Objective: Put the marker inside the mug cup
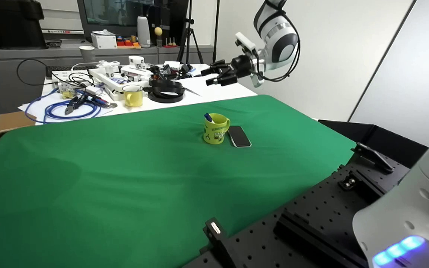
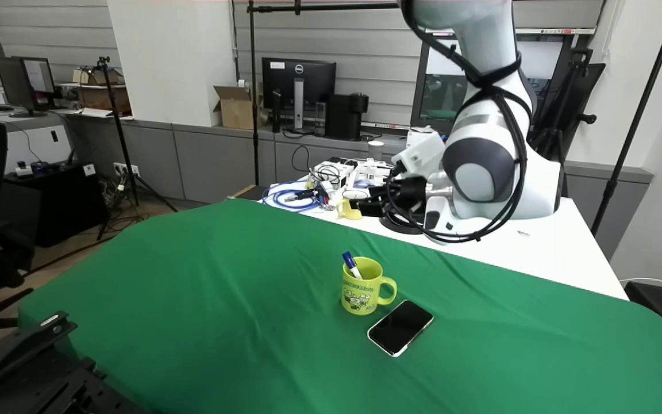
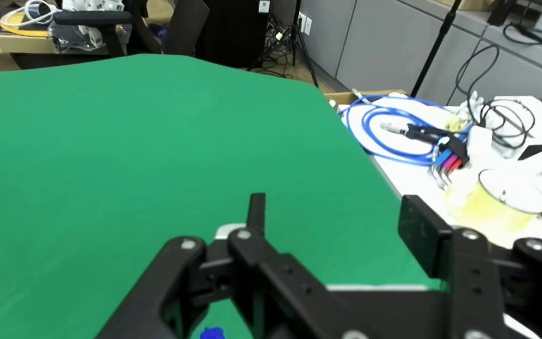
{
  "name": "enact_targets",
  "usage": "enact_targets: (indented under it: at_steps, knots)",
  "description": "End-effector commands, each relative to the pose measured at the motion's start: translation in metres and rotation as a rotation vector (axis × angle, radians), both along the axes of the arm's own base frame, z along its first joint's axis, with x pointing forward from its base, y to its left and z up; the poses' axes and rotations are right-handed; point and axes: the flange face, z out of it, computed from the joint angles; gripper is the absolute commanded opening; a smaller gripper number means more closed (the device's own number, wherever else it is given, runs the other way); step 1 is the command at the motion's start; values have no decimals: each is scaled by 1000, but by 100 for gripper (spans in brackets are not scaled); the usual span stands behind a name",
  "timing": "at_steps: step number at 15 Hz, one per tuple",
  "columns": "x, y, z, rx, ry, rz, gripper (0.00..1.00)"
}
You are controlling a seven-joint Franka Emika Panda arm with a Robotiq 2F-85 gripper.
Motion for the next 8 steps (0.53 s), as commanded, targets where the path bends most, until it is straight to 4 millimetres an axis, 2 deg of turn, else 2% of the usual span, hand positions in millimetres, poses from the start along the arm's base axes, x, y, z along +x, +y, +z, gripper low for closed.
enact_targets:
  at_steps: [1,2,3,4,8]
  knots:
    - [-28,23,51,-24,-35,19,100]
    - [-35,29,56,-35,-31,21,100]
    - [-12,18,41,-10,-36,20,95]
    - [-18,23,48,-17,-36,23,100]
    - [-30,30,50,-23,-33,28,100]
